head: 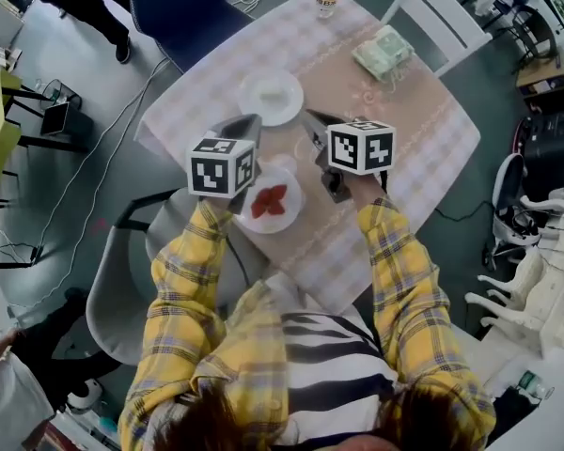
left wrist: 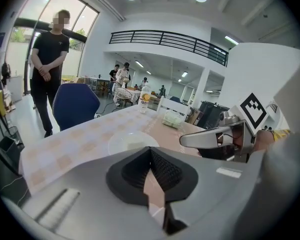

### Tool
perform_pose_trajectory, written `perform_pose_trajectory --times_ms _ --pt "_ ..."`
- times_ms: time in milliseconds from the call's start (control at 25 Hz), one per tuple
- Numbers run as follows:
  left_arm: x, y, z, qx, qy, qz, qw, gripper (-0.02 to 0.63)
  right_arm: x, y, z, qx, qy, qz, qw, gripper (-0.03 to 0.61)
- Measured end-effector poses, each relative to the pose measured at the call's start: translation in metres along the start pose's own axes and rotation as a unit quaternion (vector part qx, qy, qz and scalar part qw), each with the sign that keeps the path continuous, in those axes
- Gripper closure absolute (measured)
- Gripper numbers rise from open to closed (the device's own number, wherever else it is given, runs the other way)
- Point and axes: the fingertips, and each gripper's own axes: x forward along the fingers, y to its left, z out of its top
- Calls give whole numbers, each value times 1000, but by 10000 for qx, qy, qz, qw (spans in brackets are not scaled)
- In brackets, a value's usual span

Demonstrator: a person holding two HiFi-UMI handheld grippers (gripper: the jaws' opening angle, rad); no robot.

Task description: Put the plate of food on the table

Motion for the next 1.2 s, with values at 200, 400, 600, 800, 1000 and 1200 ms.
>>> perform_pose_trajectory --times_ms 200,400,600,800,1000,1200 --pt "-23 -15 -17 -115 -95 -74 9999 609 -27 4 -12 206 -236 -42 9995 578" --pt "-52 -43 -23 -464 -396 -183 9980 609 -51 17 -23 268 -371 -24 9990 578" --pt "-69 -73 -43 -423 -293 -220 9984 609 -74 33 -44 343 -471 84 9983 580" --pt "-87 -105 -62 -466 -331 -227 9981 609 -108 42 -68 392 -550 152 9976 580" --pt "-105 -135 -80 -463 -299 -365 9978 609 -139 50 -93 494 -646 145 9966 580" --pt "-124 -154 -94 -495 -374 -434 9971 609 -161 64 -110 334 -628 120 9974 580"
